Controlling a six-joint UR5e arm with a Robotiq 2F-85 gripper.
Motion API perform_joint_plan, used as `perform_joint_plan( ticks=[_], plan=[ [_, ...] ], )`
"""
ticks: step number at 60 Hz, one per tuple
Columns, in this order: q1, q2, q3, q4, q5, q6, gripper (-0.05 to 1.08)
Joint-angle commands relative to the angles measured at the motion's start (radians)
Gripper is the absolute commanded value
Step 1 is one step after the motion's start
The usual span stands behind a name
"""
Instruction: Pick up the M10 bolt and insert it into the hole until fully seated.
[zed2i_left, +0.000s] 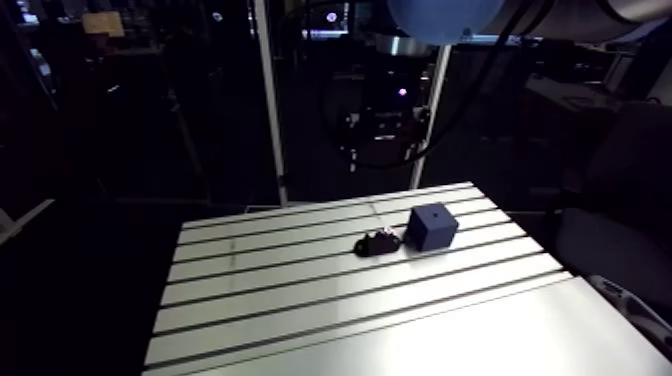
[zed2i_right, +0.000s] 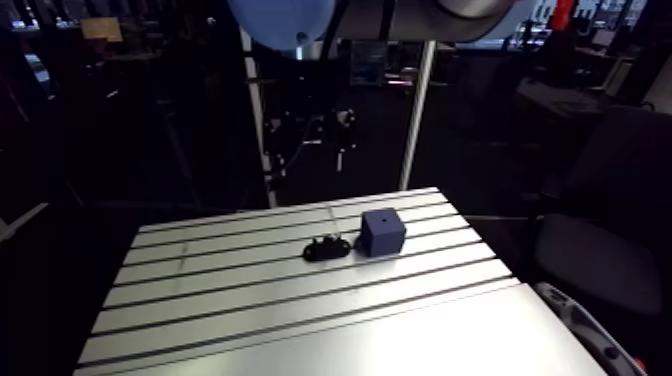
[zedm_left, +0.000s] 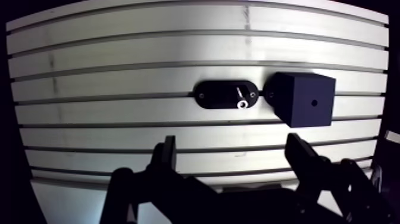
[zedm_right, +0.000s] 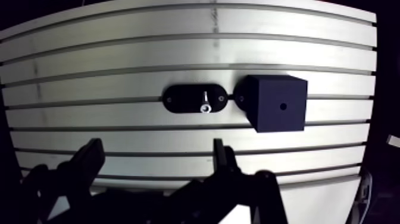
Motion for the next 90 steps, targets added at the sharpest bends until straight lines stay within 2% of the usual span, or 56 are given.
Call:
perform_joint_plan(
  ticks=[1,6,7,12,16,21,33,50,58,73,90],
  plan=[
    [-0.024,0.007,0.058,-0.061,-0.007,-0.006,0.02],
    [-0.043,0.014,0.059,-0.061,-0.007,-0.007,0.06],
    [-0.055,0.023,0.061,-0.062,-0.007,-0.008,0.11],
    [-0.08,0.03,0.063,-0.064,-0.006,-0.011,0.18],
    [-0.099,0.045,0.063,-0.065,-0.007,-0.054,0.28],
    [-0.106,0.053,0.064,-0.064,-0.007,-0.071,0.3],
    [-0.102,0.073,0.075,-0.08,-0.004,-0.072,0.44],
    [-0.094,0.093,0.078,-0.084,-0.004,-0.064,0.44],
    [-0.085,0.119,0.081,-0.092,-0.004,-0.064,0.48],
    [-0.068,0.163,0.08,-0.13,-0.006,-0.068,0.48],
    [-0.059,0.175,0.088,-0.166,-0.007,-0.067,0.48]
  ],
)
